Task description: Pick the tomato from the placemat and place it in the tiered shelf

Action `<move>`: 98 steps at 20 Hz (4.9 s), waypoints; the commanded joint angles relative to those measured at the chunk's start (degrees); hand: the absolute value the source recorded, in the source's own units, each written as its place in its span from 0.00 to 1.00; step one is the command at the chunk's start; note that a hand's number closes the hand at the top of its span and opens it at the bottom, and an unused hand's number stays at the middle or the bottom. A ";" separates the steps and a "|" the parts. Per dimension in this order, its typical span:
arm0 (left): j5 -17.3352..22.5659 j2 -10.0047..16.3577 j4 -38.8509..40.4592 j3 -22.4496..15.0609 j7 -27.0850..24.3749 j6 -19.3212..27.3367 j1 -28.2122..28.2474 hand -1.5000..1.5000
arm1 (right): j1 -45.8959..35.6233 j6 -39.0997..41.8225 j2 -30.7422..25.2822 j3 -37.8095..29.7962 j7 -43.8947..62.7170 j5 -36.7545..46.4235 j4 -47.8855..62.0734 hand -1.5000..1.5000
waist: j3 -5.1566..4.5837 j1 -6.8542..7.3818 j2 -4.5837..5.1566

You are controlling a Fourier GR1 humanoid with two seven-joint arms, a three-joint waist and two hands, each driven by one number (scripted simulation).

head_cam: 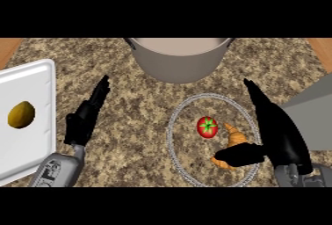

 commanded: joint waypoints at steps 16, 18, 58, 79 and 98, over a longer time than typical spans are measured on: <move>-1.14 -0.78 -1.09 1.83 -0.13 -1.41 1.44 0.50 | -4.48 6.78 16.71 0.61 11.56 13.98 8.11 0.00 | 0.10 -0.49 0.10; -0.98 -0.01 -1.48 2.09 -0.95 -2.37 3.50 0.50 | -2.92 7.08 17.96 1.27 11.70 16.34 7.57 0.00 | 0.10 -0.47 0.03; -5.60 -4.92 -1.57 5.33 0.14 -5.25 2.77 0.50 | -0.05 13.53 29.31 -10.41 -1.26 25.92 24.16 0.00 | 0.14 -0.32 0.12; -7.48 -6.26 2.42 10.19 -2.34 -8.44 0.67 0.50 | 5.98 8.07 29.32 -7.14 -14.45 32.18 31.95 1.00 | 0.14 -0.53 0.16; -7.03 -6.19 -2.92 11.41 -0.87 -5.23 6.99 0.50 | 42.34 9.25 -4.70 -8.31 -69.14 -1.46 -18.66 1.00 | 0.72 -7.63 -1.46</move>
